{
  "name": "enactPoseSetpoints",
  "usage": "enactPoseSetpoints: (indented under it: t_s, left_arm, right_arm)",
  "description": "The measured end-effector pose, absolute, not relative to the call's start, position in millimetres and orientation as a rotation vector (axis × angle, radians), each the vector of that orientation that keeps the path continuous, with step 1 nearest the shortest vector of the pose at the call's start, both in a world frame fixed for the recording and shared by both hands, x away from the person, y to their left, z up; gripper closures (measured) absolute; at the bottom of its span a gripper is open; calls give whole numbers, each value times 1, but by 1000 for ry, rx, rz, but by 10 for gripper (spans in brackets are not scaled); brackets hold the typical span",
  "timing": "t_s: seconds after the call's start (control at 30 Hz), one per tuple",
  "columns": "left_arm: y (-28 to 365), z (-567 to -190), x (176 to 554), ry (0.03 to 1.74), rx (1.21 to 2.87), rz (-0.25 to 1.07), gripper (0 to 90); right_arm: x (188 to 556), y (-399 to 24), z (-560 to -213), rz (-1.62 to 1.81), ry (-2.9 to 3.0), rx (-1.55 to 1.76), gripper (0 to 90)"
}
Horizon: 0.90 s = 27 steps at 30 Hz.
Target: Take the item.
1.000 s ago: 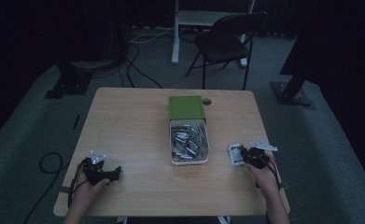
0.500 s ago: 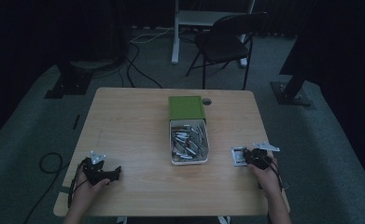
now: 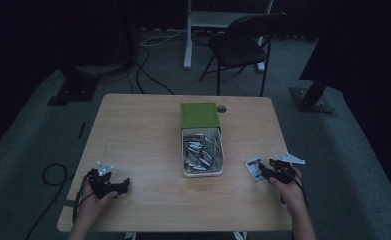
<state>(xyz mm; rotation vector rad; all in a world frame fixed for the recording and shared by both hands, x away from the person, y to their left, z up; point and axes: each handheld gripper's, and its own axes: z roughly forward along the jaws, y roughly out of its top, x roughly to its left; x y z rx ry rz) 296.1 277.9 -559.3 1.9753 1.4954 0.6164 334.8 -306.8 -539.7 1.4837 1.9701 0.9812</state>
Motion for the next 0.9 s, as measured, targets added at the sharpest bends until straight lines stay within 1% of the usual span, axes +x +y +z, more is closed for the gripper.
enactPoseSetpoints:
  t_s: [0.1, 0.23, 0.37, 0.4, 0.53, 0.6, 0.8, 0.9]
  left_arm:
    - [278, -559, 296, 1495, 1976, 616, 22]
    - [278, -559, 296, 1495, 1976, 616, 22]
    - [278, -559, 296, 1495, 1978, 616, 22]
    - [278, -559, 296, 1495, 1978, 616, 22]
    - [278, -559, 296, 1495, 1977, 616, 22]
    - [278, -559, 296, 1494, 1978, 616, 22]
    - [278, -559, 296, 1495, 1978, 616, 22]
    - [278, -559, 296, 1494, 1978, 616, 22]
  right_arm:
    - [331, -302, -537, 999, 1996, 1459, 425]
    - [326, -294, -533, 1037, 2028, 1407, 430]
    - [320, -284, -533, 1069, 2090, 1350, 381]
    - [319, -281, -534, 1081, 2113, 1330, 356]
    - [316, -274, -536, 1089, 2166, 1296, 352]
    - [316, -272, -538, 1111, 2175, 1278, 313]
    - [313, -265, -541, 1097, 2240, 1205, 299]
    - [310, -258, -544, 1106, 2295, 1149, 262]
